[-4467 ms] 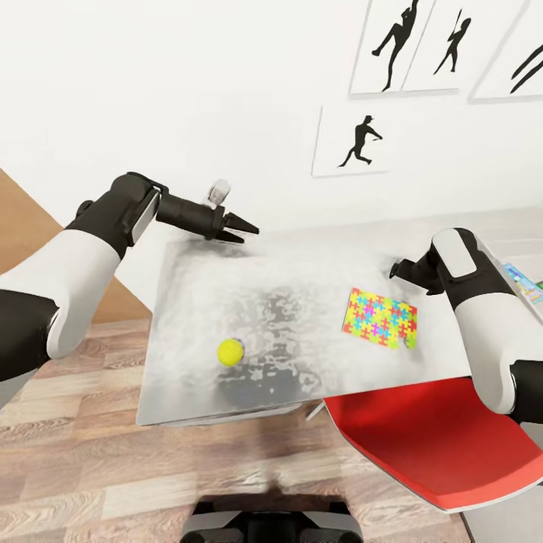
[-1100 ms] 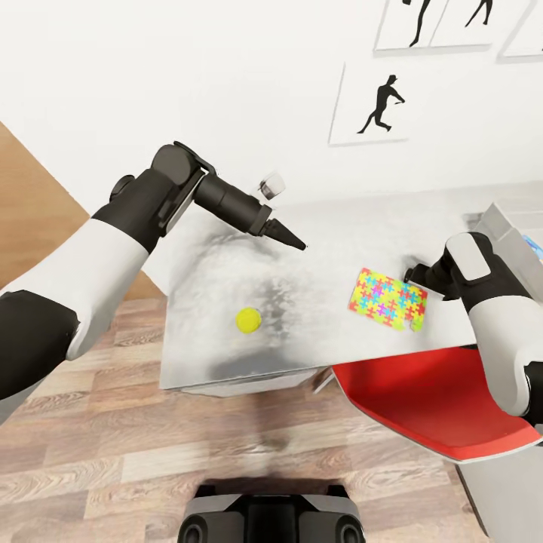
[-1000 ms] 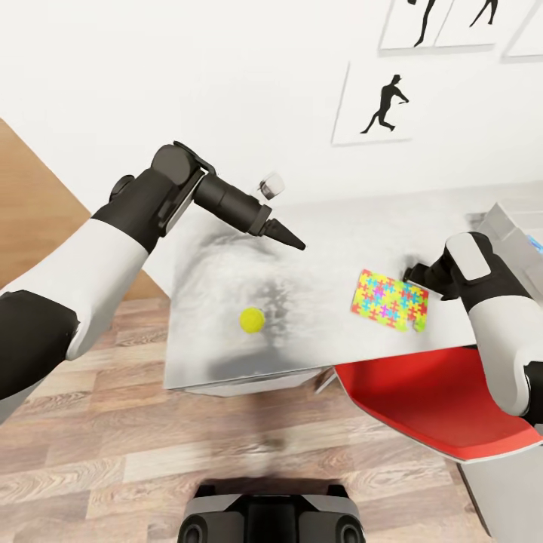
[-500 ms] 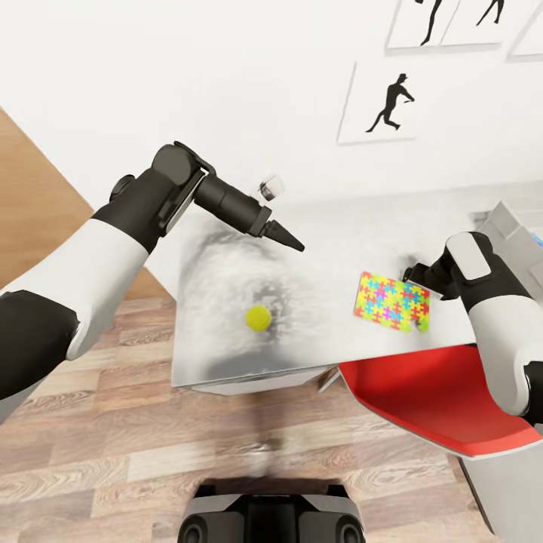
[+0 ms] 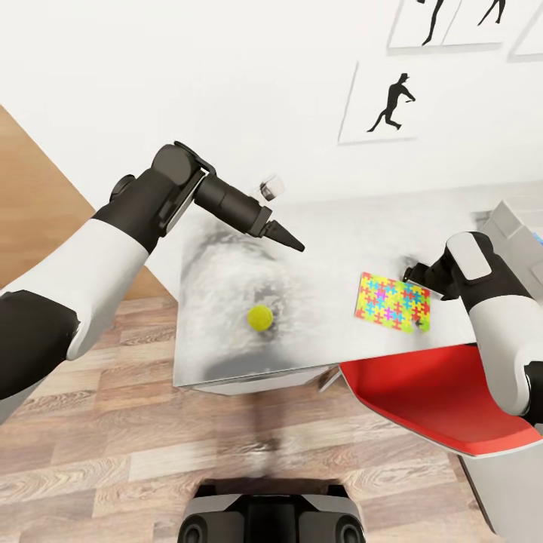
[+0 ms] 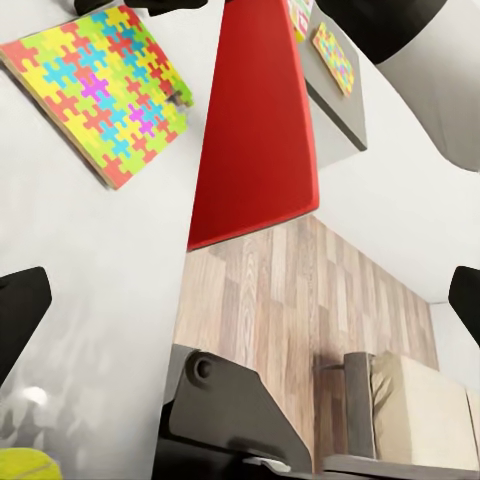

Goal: Put all the toys in the child's room - the three board games (two on the bed and one on the table), the two jigsaw puzzles on the table, and the tennis ball on the table - inside the toy box on the table in the child's room.

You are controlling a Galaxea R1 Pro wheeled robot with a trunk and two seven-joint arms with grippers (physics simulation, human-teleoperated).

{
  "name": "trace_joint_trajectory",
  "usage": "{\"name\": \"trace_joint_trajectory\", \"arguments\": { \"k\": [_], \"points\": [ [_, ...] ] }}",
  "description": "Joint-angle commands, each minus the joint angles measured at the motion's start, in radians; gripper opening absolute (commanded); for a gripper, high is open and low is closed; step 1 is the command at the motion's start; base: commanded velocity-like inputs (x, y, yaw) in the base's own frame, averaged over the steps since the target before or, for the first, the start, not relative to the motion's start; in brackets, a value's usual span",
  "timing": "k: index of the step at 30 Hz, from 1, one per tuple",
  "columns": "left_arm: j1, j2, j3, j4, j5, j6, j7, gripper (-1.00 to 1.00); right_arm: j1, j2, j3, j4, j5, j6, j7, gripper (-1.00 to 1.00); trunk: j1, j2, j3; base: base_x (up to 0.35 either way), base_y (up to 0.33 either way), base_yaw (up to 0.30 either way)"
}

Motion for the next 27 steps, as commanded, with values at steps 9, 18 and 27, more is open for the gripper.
{"name": "trace_joint_trajectory", "arguments": {
  "k": [9, 18, 27],
  "points": [
    [-0.001, 0.001, -0.001, 0.000, -0.003, 0.011, -0.006, 1.00, -0.001, 0.000, 0.000, 0.000, -0.010, 0.003, -0.009, 1.00, 0.001, -0.002, -0.001, 0.000, 0.112, 0.000],
    [-0.001, 0.000, -0.001, 0.000, -0.003, 0.011, -0.006, 1.00, -0.001, 0.000, -0.001, 0.000, -0.011, 0.003, -0.009, 1.00, 0.001, -0.002, -0.001, 0.000, 0.082, 0.000],
    [-0.001, -0.001, -0.001, 0.000, -0.003, 0.011, -0.006, 1.00, -0.001, 0.000, 0.000, 0.000, -0.012, 0.003, -0.009, 1.00, 0.001, -0.002, -0.001, 0.000, 0.028, 0.000]
  ]
}}
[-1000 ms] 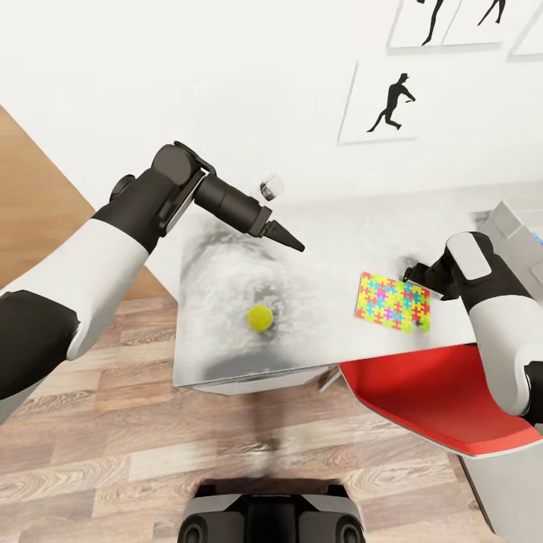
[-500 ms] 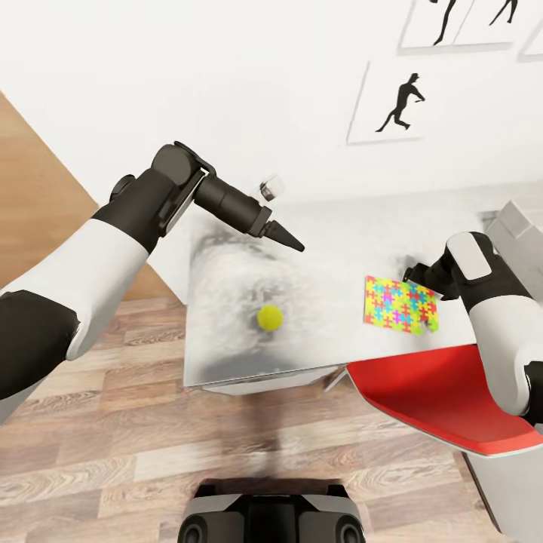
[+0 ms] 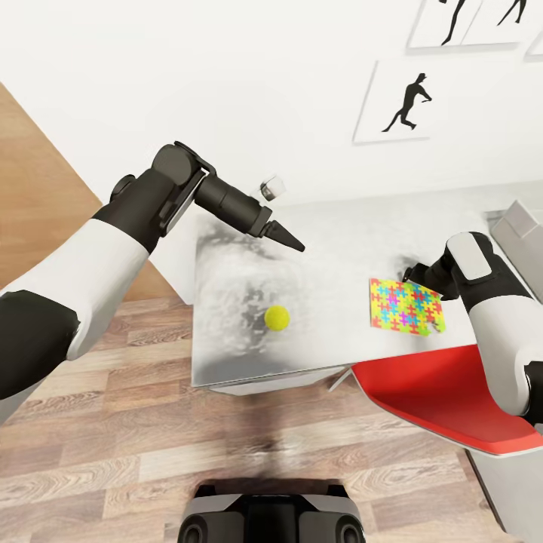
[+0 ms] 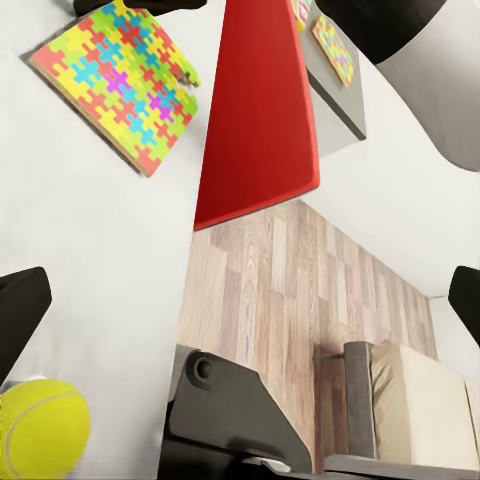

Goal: Put all the toys in the child's room - the three board games (two on the bed and one on the table), the two jigsaw puzzles on the table, and the tennis ball on the table - inside the toy box on the table in the child's room.

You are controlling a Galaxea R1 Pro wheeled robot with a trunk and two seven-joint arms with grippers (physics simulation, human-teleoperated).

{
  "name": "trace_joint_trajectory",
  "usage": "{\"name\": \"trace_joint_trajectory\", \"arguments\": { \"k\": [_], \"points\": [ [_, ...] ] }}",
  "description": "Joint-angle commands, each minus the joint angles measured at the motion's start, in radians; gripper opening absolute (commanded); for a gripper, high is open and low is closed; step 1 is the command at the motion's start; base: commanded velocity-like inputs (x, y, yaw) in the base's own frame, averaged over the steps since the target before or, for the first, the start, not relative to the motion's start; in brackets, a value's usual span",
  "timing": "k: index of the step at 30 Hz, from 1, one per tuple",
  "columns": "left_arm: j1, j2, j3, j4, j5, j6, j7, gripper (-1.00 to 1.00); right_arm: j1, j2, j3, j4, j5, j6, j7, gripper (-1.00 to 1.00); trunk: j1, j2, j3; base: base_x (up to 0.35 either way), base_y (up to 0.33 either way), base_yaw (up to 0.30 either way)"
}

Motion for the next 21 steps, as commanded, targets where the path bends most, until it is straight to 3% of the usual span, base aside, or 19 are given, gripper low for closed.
{"name": "trace_joint_trajectory", "arguments": {
  "k": [1, 12, 21],
  "points": [
    [-0.001, 0.000, -0.001, 0.000, -0.003, 0.011, -0.006, 1.00, -0.001, 0.000, 0.000, -0.001, -0.009, 0.003, -0.009, 1.00, 0.001, -0.002, -0.001, 0.000, 0.106, 0.000],
    [-0.001, 0.002, -0.001, 0.000, -0.003, 0.011, -0.006, 1.00, -0.001, 0.000, 0.000, -0.001, -0.011, 0.003, -0.009, 1.00, 0.001, -0.002, -0.001, 0.000, 0.040, 0.000],
    [-0.001, 0.001, -0.001, 0.000, -0.003, 0.011, -0.006, 1.00, -0.001, 0.000, 0.000, 0.000, -0.012, 0.003, -0.009, 1.00, 0.001, -0.002, -0.001, 0.000, 0.138, 0.000]
  ]
}}
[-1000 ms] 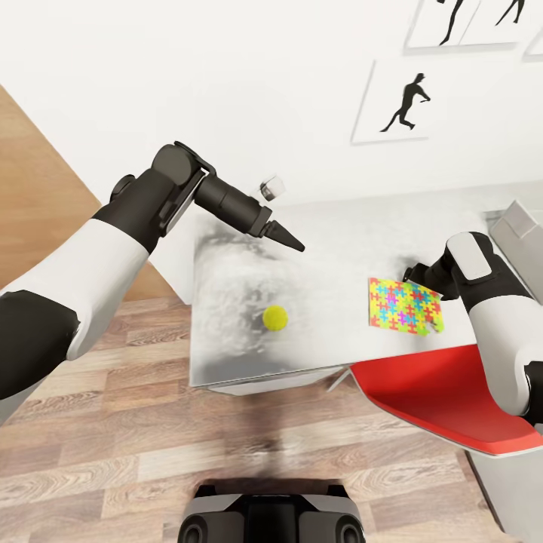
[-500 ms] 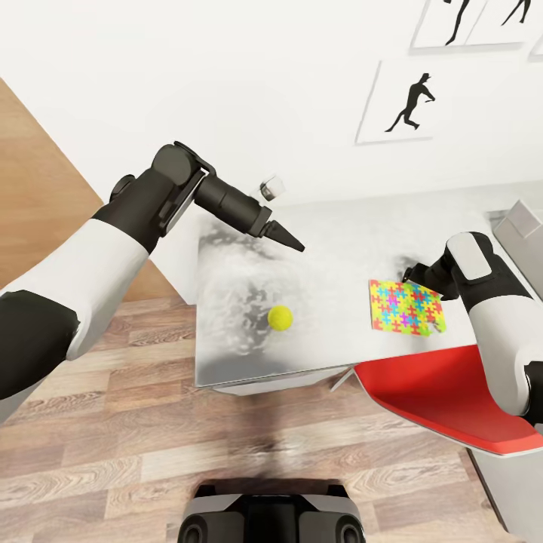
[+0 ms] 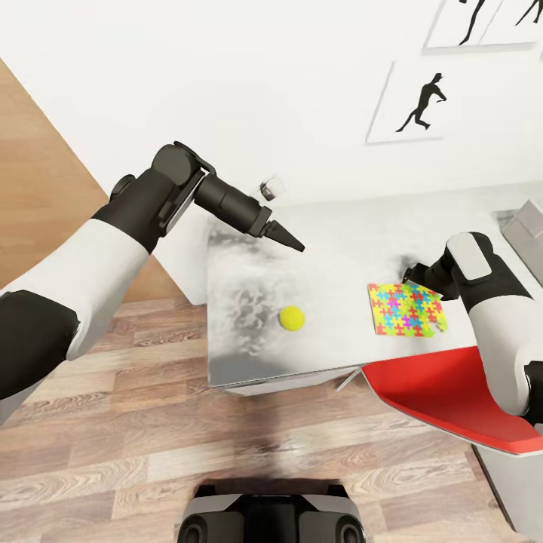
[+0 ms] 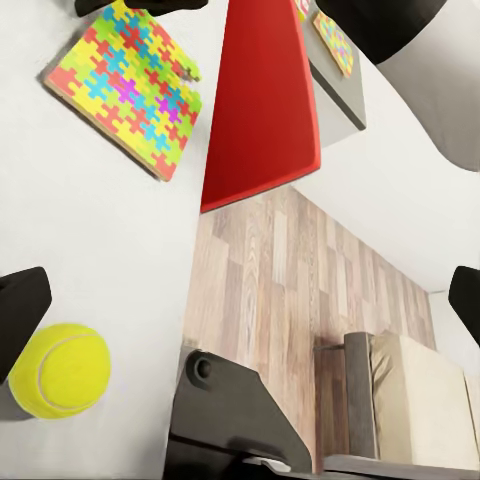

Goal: Put all the toys in the child's room - the three board games (two on the bed and one on the table), the two jigsaw puzzles on the table, and the tennis ball on the table - inside the toy box on the table in the child's room.

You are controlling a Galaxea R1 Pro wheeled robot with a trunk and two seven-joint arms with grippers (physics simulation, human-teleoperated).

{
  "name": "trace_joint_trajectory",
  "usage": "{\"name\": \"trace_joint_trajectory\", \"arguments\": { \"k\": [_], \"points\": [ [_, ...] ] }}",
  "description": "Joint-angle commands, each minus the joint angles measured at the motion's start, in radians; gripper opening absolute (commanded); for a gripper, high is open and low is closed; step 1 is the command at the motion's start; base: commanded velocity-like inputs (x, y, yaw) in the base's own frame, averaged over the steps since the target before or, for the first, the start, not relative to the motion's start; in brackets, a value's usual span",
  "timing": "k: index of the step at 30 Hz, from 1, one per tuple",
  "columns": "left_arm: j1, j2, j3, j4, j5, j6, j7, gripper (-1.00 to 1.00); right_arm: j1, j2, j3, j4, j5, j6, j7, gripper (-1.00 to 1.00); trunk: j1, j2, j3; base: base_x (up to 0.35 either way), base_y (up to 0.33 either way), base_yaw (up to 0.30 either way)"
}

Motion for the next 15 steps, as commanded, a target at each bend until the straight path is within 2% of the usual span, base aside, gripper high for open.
{"name": "trace_joint_trajectory", "arguments": {
  "k": [1, 15],
  "points": [
    [-0.001, 0.000, -0.001, 0.000, -0.003, 0.011, -0.006, 1.00, 0.000, 0.000, 0.000, -0.001, -0.013, 0.002, -0.009, 1.00, 0.001, -0.002, -0.001, 0.000, 0.028, 0.000],
    [-0.001, -0.001, -0.001, 0.000, -0.003, 0.011, -0.006, 1.00, 0.000, -0.002, -0.002, 0.004, -0.016, 0.002, -0.001, 1.00, 0.001, -0.002, -0.001, 0.000, 0.119, 0.000]
  ]
}}
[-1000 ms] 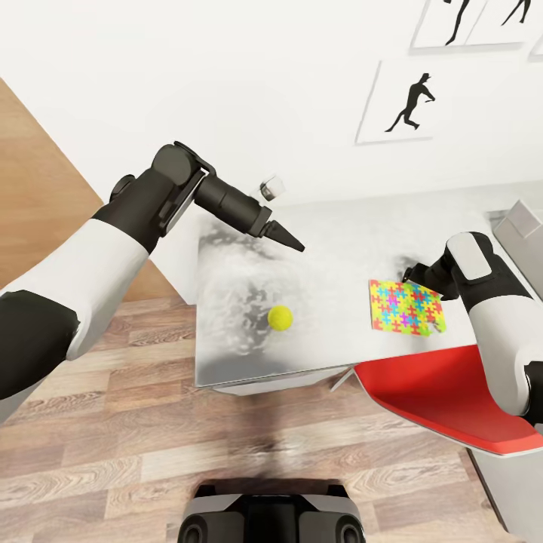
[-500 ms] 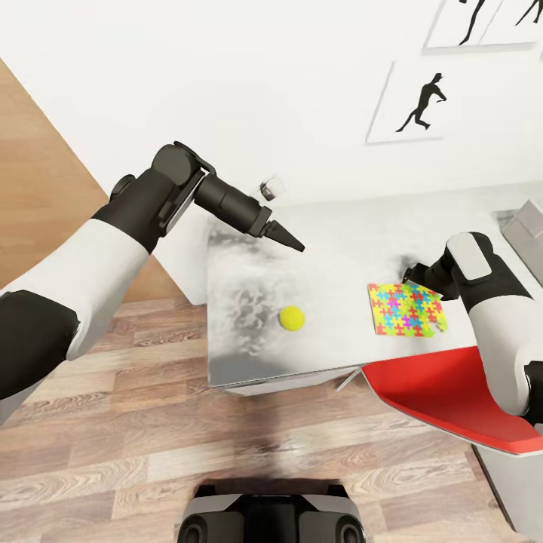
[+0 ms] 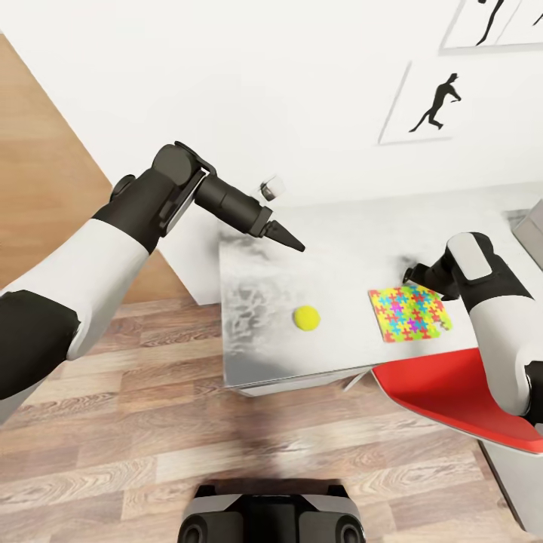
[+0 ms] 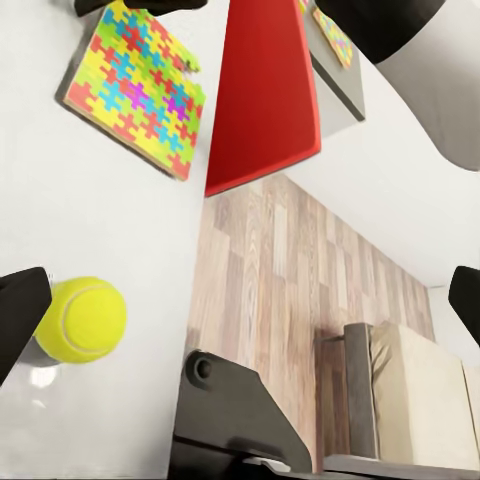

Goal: Put all the toys in the child's room - the three board games (two on the bed and one on the table), the two jigsaw puzzles on the table, and the tennis ball on the table - inside the toy box on the table in the child's room.

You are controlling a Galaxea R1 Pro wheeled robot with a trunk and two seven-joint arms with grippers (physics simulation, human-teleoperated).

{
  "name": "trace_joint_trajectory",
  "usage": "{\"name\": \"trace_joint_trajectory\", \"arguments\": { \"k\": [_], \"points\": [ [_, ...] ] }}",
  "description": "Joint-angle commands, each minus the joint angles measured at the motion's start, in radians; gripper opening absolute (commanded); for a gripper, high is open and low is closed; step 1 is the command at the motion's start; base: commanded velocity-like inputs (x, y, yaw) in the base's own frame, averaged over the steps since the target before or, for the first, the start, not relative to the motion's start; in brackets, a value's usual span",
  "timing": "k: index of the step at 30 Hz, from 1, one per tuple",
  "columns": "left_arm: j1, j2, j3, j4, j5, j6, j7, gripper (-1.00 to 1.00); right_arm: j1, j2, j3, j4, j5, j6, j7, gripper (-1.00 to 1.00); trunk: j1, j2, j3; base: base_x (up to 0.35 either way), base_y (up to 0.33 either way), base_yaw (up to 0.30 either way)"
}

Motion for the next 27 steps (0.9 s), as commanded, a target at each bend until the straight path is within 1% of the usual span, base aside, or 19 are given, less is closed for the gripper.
{"name": "trace_joint_trajectory", "arguments": {
  "k": [1, 4, 6, 10, 16, 24, 27],
  "points": [
    [-0.001, 0.000, -0.001, 0.000, -0.003, 0.011, -0.006, 1.00, 0.000, 0.000, -0.001, 0.004, -0.020, 0.003, -0.006, 1.00, 0.001, -0.001, -0.001, 0.000, 0.174, 0.000],
    [-0.001, 0.000, -0.001, 0.000, -0.003, 0.011, -0.006, 1.00, 0.000, 0.000, -0.001, 0.041, -0.020, -0.008, 0.009, 1.00, 0.001, -0.001, -0.001, 0.000, 0.161, 0.000],
    [-0.001, -0.001, -0.001, 0.000, -0.003, 0.011, -0.006, 1.00, 0.000, 0.000, -0.001, 0.049, -0.020, -0.030, 0.014, 1.00, 0.001, -0.001, -0.001, 0.000, 0.048, 0.000],
    [-0.001, -0.001, -0.001, 0.000, -0.003, 0.011, -0.006, 1.00, 0.000, -0.001, 0.000, 0.063, -0.019, -0.045, 0.033, 1.00, 0.001, -0.001, -0.001, 0.000, 0.072, 0.000],
    [-0.001, -0.003, -0.001, 0.000, -0.003, 0.011, -0.006, 1.00, 0.000, -0.001, 0.000, 0.072, -0.014, -0.050, 0.051, 1.00, 0.001, -0.001, -0.001, 0.000, 0.026, 0.000],
    [-0.001, -0.004, -0.001, 0.000, -0.003, 0.011, -0.006, 1.00, 0.000, -0.001, 0.000, 0.073, -0.013, -0.051, 0.054, 1.00, 0.001, -0.001, -0.001, -0.009, -0.001, 0.000],
    [-0.001, -0.004, -0.001, 0.000, -0.003, 0.011, -0.006, 1.00, 0.000, -0.001, 0.000, 0.073, -0.013, -0.051, 0.055, 1.00, 0.001, -0.001, -0.001, -0.004, -0.088, 0.000]
  ]
}}
